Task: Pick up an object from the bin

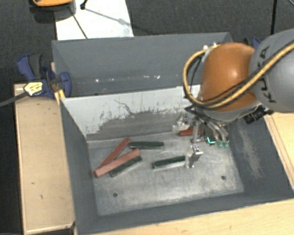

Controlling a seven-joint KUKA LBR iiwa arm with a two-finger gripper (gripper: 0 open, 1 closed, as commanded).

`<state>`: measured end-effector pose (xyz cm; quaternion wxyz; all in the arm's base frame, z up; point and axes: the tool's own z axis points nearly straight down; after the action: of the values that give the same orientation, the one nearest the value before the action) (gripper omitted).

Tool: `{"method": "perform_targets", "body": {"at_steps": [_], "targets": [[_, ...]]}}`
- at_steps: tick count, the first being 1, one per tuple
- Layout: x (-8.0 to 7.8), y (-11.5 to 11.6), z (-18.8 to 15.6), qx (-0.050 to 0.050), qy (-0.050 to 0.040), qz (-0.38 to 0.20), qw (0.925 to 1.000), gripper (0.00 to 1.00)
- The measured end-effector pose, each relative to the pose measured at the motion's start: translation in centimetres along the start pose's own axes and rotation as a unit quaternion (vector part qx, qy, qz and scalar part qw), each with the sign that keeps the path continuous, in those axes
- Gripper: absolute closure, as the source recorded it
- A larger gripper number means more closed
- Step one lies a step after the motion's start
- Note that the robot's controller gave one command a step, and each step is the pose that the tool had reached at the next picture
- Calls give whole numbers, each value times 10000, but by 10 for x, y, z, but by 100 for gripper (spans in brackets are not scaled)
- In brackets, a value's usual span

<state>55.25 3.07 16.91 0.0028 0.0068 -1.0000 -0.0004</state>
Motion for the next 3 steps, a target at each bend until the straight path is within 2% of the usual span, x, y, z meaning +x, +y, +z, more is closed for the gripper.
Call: {"method": "perform_targets", "body": {"at_steps": [1,2,3], "targets": [[-2,0,-4,-1,-41,3,10000,0],[-9,13,95,-5,-49,32,10000,100],[-9,13,95,-6,-49,36,10000,100]]}}
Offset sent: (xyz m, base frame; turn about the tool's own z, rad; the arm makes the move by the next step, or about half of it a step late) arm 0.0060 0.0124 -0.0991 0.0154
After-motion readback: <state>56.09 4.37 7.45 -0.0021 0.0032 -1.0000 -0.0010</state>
